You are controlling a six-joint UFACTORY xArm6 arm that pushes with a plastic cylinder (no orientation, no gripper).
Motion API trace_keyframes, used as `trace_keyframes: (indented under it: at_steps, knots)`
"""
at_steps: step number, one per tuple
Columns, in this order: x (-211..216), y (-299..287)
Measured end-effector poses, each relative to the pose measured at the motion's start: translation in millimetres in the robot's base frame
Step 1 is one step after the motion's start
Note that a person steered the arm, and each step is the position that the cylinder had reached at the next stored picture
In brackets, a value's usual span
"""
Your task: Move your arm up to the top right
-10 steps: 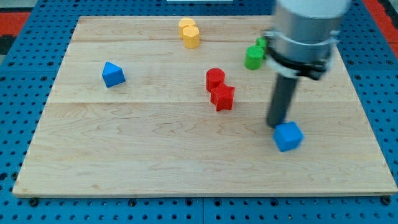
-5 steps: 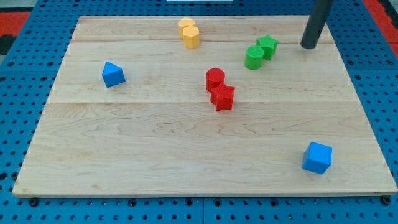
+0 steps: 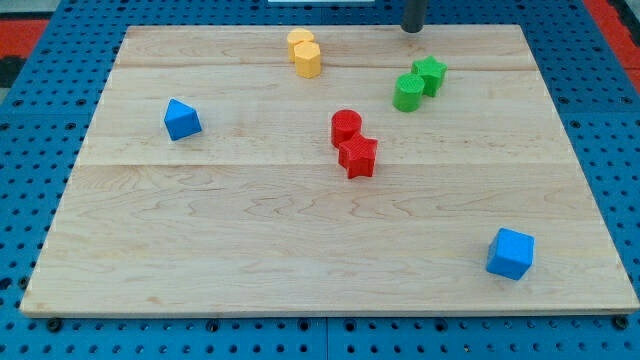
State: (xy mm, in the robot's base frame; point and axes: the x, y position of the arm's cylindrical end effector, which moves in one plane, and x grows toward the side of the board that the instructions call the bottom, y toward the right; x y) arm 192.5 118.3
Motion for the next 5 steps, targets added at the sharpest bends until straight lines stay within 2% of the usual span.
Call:
trace_keyframes:
  at_steps: [2,5]
  knots:
    - [0.3,-44.2]
    - [-0.9,8.2]
